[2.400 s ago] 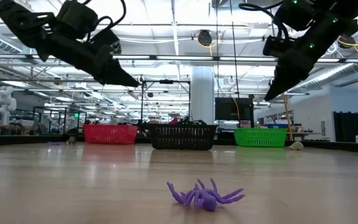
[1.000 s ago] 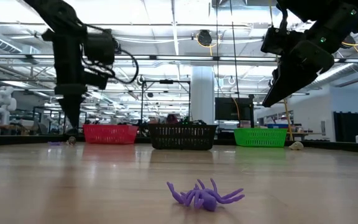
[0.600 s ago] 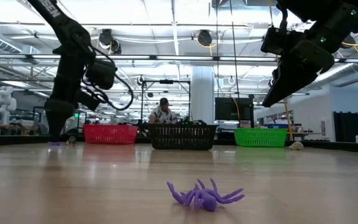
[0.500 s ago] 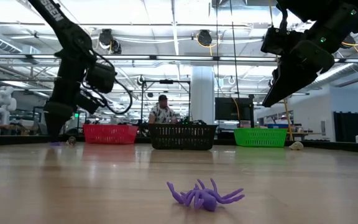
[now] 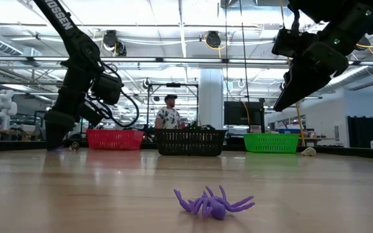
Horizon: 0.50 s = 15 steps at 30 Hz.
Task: Sort Halloween decoration
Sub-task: Put the violet spider toy into the green bin
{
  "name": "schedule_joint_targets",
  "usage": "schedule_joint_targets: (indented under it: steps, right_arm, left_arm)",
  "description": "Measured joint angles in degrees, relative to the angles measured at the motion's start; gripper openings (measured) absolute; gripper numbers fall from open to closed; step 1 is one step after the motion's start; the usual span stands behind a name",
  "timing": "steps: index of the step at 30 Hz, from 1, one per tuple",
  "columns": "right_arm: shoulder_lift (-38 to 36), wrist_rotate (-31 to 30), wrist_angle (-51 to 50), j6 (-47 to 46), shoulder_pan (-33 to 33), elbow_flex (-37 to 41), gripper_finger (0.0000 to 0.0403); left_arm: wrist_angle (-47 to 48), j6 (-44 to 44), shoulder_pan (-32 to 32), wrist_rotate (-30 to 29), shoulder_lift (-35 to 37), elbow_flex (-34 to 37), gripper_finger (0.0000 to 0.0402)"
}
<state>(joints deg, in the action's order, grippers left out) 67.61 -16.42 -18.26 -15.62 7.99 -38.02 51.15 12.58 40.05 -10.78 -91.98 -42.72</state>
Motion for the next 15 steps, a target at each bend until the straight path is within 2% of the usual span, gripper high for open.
schedule_joint_targets:
  steps: [9,15]
  right_arm:
    - [0.0,0.02,-0.02,0.22,0.0,0.0,0.0089]
    - [0.0,0.02,-0.01,0.22,0.0,0.0,0.0089]
  left_arm:
    - [0.5,1.6,-0.49,0.01,0.0,-0.11,0.0018]
    - [-0.14,2.78,-2.1,-0.17,3.99,-0.46,0.0004]
